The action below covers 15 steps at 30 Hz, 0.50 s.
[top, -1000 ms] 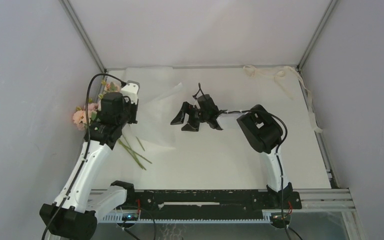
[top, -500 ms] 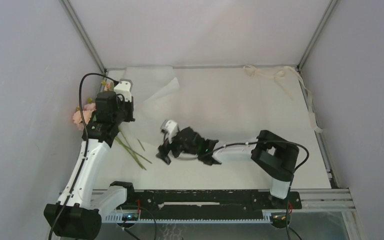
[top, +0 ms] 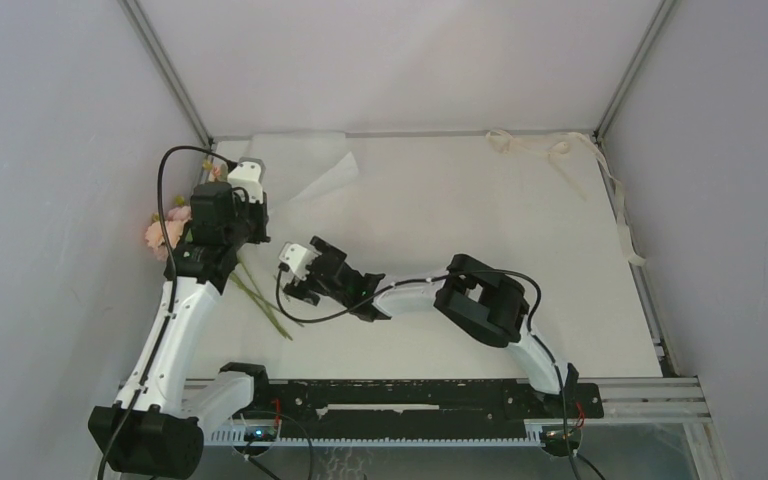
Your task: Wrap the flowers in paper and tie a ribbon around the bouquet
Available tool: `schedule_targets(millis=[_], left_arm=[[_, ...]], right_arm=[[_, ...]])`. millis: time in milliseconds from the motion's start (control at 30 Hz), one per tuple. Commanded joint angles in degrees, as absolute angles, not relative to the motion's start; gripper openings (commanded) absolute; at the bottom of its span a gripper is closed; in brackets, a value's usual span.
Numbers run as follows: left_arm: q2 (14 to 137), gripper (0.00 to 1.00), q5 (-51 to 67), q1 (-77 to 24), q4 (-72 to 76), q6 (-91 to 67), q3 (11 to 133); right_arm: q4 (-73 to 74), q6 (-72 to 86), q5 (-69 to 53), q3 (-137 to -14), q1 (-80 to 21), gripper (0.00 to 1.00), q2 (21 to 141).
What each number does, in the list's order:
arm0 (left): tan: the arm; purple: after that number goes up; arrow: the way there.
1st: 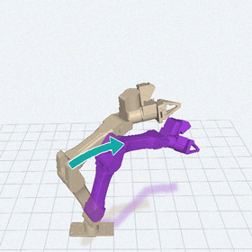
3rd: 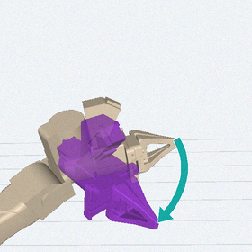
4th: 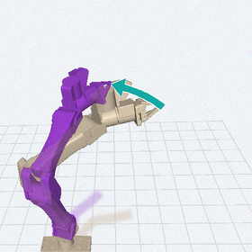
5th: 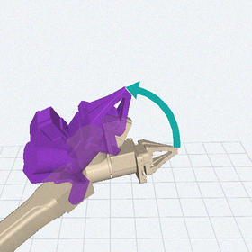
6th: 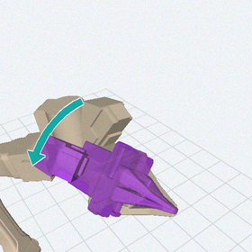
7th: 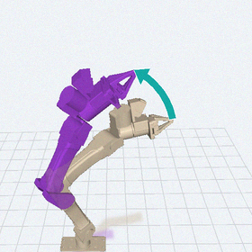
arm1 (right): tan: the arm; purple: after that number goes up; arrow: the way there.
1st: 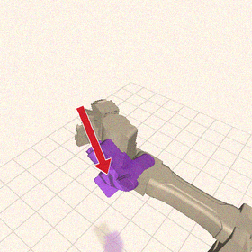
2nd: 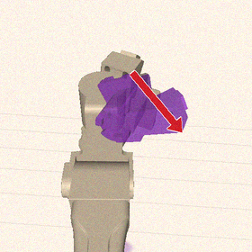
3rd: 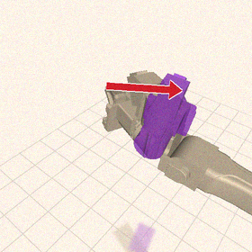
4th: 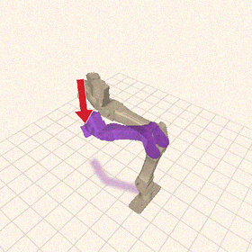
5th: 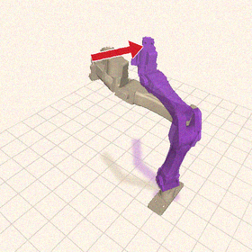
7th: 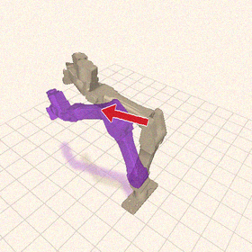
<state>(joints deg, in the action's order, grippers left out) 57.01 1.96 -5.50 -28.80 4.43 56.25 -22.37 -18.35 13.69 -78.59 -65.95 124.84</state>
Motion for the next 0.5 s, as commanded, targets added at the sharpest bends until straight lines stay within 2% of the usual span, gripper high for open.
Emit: schedule_targets(millis=[0, 33, 133, 200, 300, 467], left_arm=[[56.88, 0.0, 3.3, -4.77, -27.13, 3.35, 56.05], [56.82, 0.0, 3.31, -4.56, -27.11, 3.26, 56.17], [57.01, 0.0, 3.76, -3.79, -26.81, 2.93, 56.52], [57.25, 0.0, 3.9, -3.46, -26.2, 2.68, 56.75], [58.26, 0.0, 4.75, -3.36, -25.85, 2.19, 57.39], [60.89, 0.0, 14.25, -3.59, -25.82, 0.71, 60.32]], right_arm=[[-20.39, -20.73, 17.65, -82.9, -64.84, 0.9, 126.82], [-20.19, -20.47, 18.15, -82.96, -64.59, 0.79, 126.85], [-20.08, -18.88, 20.35, -81.93, -63.36, 0.38, 125.69], [-20.42, -17.89, 22.54, -80.63, -62.2, 0.02, 124.28], [-20.3, -17.61, 25.73, -77.71, -60.8, 0.0, 120.4], [-15.06, -17.02, 40.53, -69.59, -59.69, 0.0, 109.61]])
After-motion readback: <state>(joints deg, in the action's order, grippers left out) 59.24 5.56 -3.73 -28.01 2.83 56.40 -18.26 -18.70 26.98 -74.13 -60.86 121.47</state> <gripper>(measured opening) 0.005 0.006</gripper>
